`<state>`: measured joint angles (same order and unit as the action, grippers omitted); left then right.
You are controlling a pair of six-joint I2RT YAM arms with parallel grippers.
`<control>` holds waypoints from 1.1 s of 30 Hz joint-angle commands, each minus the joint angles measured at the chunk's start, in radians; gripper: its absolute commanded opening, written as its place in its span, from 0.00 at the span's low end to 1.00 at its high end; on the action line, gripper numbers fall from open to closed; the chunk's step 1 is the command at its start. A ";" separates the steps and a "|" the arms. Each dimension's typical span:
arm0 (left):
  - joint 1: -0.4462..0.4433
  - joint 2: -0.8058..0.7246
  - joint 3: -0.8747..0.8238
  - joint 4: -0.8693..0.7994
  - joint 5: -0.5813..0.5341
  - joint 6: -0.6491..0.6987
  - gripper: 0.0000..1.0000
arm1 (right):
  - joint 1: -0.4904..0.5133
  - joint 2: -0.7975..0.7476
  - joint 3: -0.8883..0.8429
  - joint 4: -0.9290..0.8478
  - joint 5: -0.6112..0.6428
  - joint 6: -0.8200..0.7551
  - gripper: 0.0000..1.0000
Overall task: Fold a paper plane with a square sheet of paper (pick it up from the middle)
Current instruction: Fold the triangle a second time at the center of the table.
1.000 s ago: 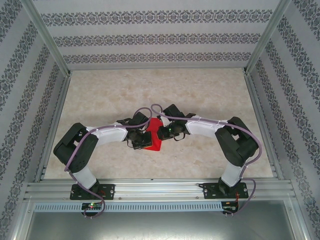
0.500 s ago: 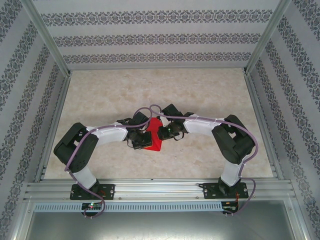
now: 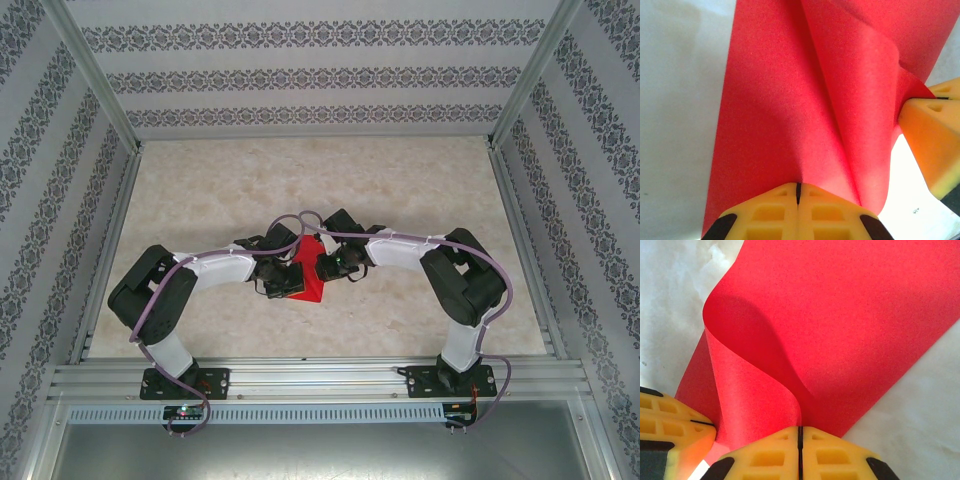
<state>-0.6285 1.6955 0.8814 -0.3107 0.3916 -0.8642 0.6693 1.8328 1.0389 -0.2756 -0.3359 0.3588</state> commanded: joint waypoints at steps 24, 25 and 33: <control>0.002 -0.159 -0.031 0.018 -0.047 -0.020 0.00 | -0.007 0.034 -0.018 0.001 0.037 -0.014 0.10; 0.010 -0.171 -0.040 0.038 -0.046 -0.029 0.00 | -0.008 0.034 -0.020 0.001 0.038 -0.014 0.10; 0.091 -0.156 -0.121 0.338 0.089 -0.141 0.00 | -0.007 0.040 -0.016 0.002 0.034 -0.014 0.10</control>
<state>-0.5472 1.5154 0.7650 -0.1001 0.4240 -0.9535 0.6693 1.8423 1.0386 -0.2703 -0.3298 0.3592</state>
